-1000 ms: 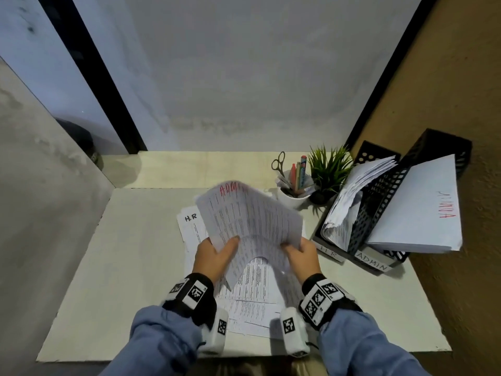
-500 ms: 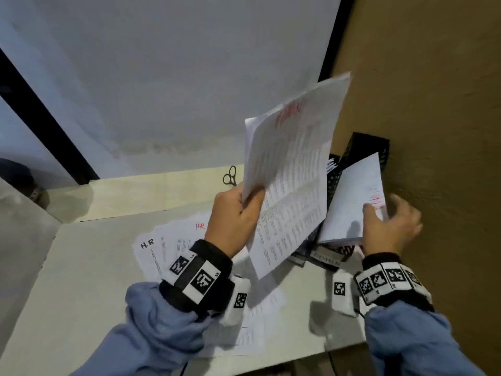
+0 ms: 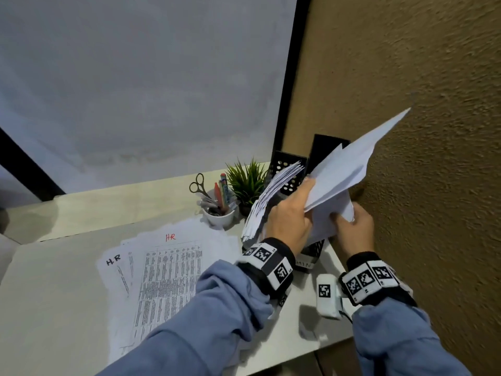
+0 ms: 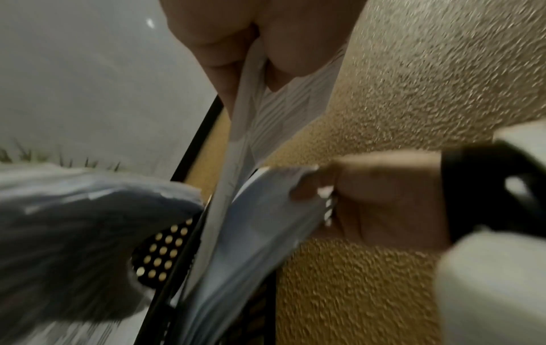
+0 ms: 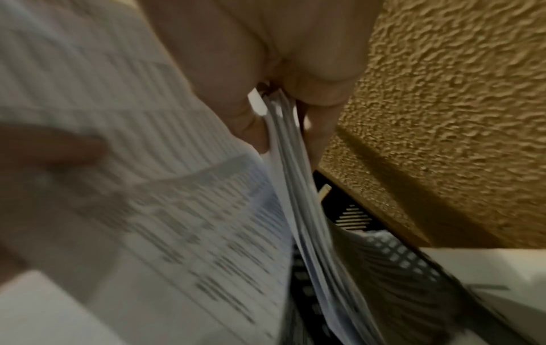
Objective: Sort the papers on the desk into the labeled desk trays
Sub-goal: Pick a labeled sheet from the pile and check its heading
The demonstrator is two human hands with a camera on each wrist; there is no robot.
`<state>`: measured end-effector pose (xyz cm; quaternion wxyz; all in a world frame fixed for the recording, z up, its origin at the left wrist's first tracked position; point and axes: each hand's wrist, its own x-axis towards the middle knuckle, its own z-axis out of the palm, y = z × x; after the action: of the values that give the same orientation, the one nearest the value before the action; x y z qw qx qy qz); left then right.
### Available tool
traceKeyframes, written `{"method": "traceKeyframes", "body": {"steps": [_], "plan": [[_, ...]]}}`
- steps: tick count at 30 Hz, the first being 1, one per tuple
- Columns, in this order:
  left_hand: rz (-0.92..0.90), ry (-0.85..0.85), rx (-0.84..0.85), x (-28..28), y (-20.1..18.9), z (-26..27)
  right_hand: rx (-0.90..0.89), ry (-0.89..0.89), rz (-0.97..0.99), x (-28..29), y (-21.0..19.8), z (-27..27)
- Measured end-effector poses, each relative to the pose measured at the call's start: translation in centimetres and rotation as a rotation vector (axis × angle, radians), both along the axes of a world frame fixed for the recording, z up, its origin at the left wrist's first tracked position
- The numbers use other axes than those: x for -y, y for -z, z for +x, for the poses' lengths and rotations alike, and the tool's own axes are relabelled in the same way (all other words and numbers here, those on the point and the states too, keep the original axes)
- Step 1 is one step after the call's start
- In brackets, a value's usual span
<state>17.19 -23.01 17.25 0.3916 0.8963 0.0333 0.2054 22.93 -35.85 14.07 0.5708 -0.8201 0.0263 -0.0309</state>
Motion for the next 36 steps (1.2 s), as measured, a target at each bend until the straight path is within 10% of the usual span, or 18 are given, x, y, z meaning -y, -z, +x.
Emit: {"method": "traceKeyframes", "body": {"steps": [7,13,18,26,32,36], "plan": [[-0.102,0.071,-0.115,2.2,3.5,1.9,-0.059,-0.182,0.070,-0.4,-3.5,1.5],[-0.348,0.112,-0.312,2.2,6.4,3.8,0.312,-0.046,-0.247,-1.2,-6.7,0.9],[-0.201,0.166,-0.569,1.9,8.0,4.3,0.141,-0.131,-0.539,-3.3,-5.0,-0.7],[-0.249,0.139,-0.530,0.0,8.1,2.7,0.061,-0.138,-0.482,-3.3,-2.8,-0.9],[-0.536,-0.051,-0.393,-5.0,9.6,-4.1,0.616,-0.140,-0.319,-5.8,-1.8,-4.2],[-0.446,-0.319,-0.428,-11.0,13.0,-8.7,0.570,-0.488,-0.300,-9.1,2.1,-8.6]]}}
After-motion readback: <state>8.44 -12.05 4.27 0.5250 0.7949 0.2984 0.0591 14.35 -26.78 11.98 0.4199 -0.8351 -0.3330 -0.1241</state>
